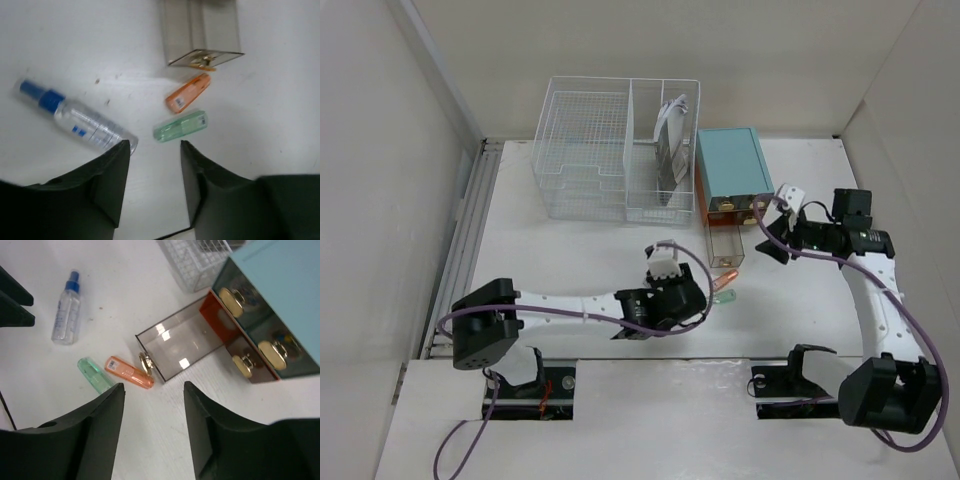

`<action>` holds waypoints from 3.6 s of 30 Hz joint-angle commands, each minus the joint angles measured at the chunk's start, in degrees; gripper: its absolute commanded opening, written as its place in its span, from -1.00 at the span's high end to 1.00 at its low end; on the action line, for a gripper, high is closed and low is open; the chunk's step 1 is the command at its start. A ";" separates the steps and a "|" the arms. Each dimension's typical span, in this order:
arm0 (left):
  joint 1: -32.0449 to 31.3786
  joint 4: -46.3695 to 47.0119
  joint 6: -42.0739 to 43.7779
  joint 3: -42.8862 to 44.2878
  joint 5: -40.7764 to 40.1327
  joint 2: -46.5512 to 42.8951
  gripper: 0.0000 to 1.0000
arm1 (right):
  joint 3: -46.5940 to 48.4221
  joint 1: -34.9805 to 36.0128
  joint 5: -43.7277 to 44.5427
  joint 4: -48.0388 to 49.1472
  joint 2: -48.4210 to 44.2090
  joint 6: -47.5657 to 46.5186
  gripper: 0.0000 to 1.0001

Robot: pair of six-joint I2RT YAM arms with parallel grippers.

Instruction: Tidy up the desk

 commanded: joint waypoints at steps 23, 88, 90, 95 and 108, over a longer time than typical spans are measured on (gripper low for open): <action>2.94 -36.41 -50.85 10.98 -1.27 14.79 -0.50 | 1.47 17.68 5.24 11.20 -3.24 13.32 -0.32; 17.62 -10.82 18.33 50.97 19.92 34.40 0.67 | -1.26 -5.36 5.59 14.10 -12.73 19.47 -0.32; 18.15 -10.82 18.33 50.97 20.54 35.01 0.55 | -0.73 -5.36 5.59 13.58 -12.13 18.95 -0.32; 18.16 -10.82 18.94 50.45 20.01 35.01 -0.02 | -0.73 -5.88 4.54 13.05 -11.60 18.42 -0.32; 16.49 -8.98 20.00 43.07 15.26 24.39 1.00 | -0.73 -7.11 4.79 13.04 -11.59 18.42 -0.32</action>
